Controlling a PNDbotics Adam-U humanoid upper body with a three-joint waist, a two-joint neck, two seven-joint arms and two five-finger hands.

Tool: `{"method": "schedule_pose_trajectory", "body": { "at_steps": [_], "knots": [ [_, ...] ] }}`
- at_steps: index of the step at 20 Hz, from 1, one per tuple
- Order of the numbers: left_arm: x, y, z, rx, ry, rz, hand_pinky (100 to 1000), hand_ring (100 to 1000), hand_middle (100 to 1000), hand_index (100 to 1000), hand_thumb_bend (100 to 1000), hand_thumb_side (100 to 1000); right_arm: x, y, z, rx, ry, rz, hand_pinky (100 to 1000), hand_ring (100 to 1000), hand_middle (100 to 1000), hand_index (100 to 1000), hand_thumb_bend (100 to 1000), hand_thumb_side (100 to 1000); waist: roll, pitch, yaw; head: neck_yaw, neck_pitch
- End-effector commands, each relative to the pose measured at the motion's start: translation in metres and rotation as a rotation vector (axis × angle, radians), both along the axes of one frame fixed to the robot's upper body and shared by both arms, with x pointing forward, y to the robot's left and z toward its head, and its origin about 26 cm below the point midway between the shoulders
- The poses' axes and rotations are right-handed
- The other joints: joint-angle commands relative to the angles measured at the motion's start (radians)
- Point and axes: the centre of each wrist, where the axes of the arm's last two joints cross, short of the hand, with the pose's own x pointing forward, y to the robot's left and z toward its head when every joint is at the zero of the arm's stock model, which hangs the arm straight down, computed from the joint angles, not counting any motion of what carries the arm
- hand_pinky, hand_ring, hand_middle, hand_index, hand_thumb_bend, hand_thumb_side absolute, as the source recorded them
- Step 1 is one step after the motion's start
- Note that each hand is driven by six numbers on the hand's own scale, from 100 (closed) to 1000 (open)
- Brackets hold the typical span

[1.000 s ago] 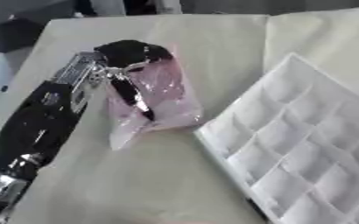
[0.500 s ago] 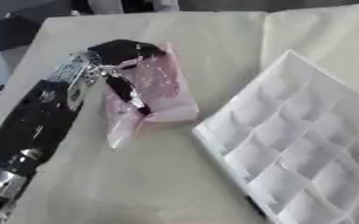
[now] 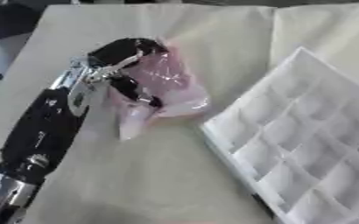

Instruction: Pick up objects on the table and place them in the box.

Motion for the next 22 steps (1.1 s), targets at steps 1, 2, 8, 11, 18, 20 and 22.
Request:
{"method": "schedule_pose_trajectory", "body": {
  "at_steps": [1, 2, 8, 11, 18, 20, 22],
  "knots": [
    [0.005, -0.016, -0.014, -0.176, 0.013, -0.057, 164, 481, 598, 724, 579, 339, -0.003, 0.003, 0.009, 0.010, -0.040, 0.020, 564, 635, 608, 659, 440, 757, -0.013, -0.018, -0.001, 0.002, 0.005],
    [0.007, -0.021, -0.018, -0.239, 0.035, -0.078, 152, 474, 594, 716, 709, 316, -0.003, 0.004, 0.009, 0.015, -0.041, 0.027, 563, 634, 607, 659, 440, 757, -0.016, -0.021, -0.002, 0.004, 0.006],
    [0.013, -0.030, -0.024, -0.644, -0.035, -0.005, 100, 100, 100, 100, 100, 275, -0.002, 0.008, 0.009, 0.040, -0.042, 0.053, 558, 629, 604, 656, 442, 754, -0.031, -0.034, -0.004, 0.007, -0.001],
    [0.015, -0.042, -0.023, -0.780, -0.136, 0.035, 100, 100, 100, 100, 100, 242, -0.002, 0.009, 0.009, 0.041, -0.041, 0.053, 558, 629, 603, 656, 443, 753, -0.032, -0.035, -0.004, 0.010, 0.000],
    [0.017, -0.047, -0.002, -0.793, -0.260, -0.030, 100, 100, 100, 100, 100, 103, -0.002, 0.008, 0.008, 0.039, -0.031, 0.036, 559, 631, 604, 657, 442, 754, -0.029, -0.037, -0.008, 0.014, 0.003],
    [0.016, -0.047, 0.006, -0.800, -0.290, -0.059, 100, 100, 100, 100, 100, 100, -0.002, 0.007, 0.008, 0.037, -0.030, 0.034, 559, 631, 604, 657, 442, 754, -0.026, -0.037, -0.010, 0.014, 0.005],
    [0.016, -0.051, 0.013, -0.837, -0.299, -0.095, 100, 100, 100, 100, 100, 100, -0.002, 0.007, 0.008, 0.035, -0.028, 0.033, 560, 632, 605, 658, 442, 754, -0.024, -0.038, -0.011, 0.014, 0.005]
  ]
}}
